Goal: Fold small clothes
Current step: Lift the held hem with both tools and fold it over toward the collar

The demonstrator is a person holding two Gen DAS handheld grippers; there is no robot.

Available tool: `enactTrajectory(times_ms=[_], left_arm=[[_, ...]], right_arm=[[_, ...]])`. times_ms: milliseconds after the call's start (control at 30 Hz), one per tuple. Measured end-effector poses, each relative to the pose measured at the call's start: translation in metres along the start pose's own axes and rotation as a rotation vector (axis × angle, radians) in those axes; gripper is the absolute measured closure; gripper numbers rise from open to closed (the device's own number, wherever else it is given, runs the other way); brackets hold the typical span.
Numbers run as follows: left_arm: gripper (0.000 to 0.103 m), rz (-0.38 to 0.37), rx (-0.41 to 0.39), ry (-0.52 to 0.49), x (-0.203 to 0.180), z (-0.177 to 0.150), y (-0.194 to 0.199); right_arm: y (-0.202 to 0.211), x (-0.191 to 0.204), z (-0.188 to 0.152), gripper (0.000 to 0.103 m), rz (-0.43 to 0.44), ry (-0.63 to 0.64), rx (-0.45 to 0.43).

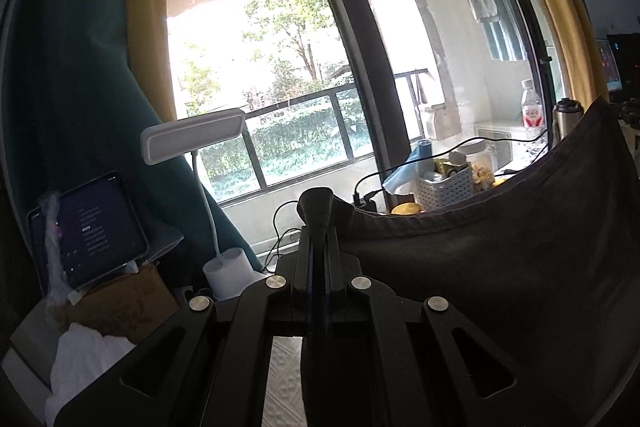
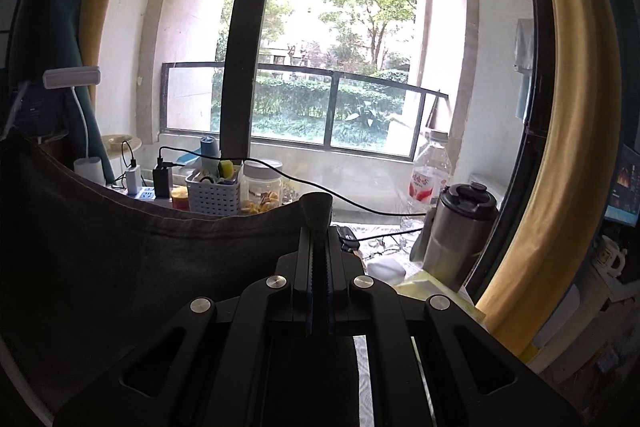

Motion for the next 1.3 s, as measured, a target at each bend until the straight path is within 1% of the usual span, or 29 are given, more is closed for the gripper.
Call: enactTrajectory(times_ms=[233, 333, 400, 533, 700, 833, 900, 1000, 1100, 1233, 1300], left_arm=[[0.101, 0.028, 0.014, -0.004, 0.011, 0.005, -0.029], [0.101, 0.029, 0.021, -0.015, 0.011, 0.005, -0.04], [0.101, 0.014, 0.036, 0.001, 0.013, 0.004, -0.053], [0.101, -0.051, 0.113, 0.104, 0.021, -0.008, -0.083], [0.101, -0.065, 0.155, 0.088, 0.009, -0.02, -0.111], [0.101, -0.034, 0.171, 0.076, 0.002, -0.031, -0.131], [0.101, -0.046, 0.197, 0.097, 0.0, -0.038, -0.141], [0.101, -0.1, 0.266, 0.136, 0.002, -0.052, -0.155], [0.101, -0.099, 0.305, 0.149, 0.006, -0.063, -0.164], [0.101, -0.119, 0.356, 0.162, 0.008, -0.072, -0.17], [0.101, -0.124, 0.391, 0.171, 0.008, -0.079, -0.175]], right_arm=[[-0.035, -0.001, 0.01, 0.097, 0.002, 0.007, 0.009], [-0.051, -0.002, 0.011, 0.097, 0.002, 0.004, 0.017], [-0.062, -0.004, 0.012, 0.097, 0.001, 0.006, 0.021], [-0.089, -0.01, 0.004, 0.097, -0.004, 0.013, 0.063], [-0.112, -0.017, -0.009, 0.097, -0.012, 0.014, 0.109], [-0.13, -0.019, -0.021, 0.097, -0.012, 0.0, 0.145], [-0.141, -0.015, -0.028, 0.097, -0.021, 0.017, 0.171], [-0.156, -0.009, -0.036, 0.097, -0.038, 0.046, 0.209], [-0.168, -0.007, -0.042, 0.097, -0.048, 0.057, 0.244], [-0.178, 0.0, -0.051, 0.097, -0.095, 0.098, 0.272], [-0.179, -0.002, -0.051, 0.097, -0.104, 0.094, 0.279]])
Point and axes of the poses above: each gripper's, at about its wrist camera, not at the fingertips, and y roughly against the way its jaws point, x to its left, z to its top, the point moved 2 cm from there along -y, roughly the way its jaws point, and after that the axes turned 2 degrees about x, right-handed, at the moved point
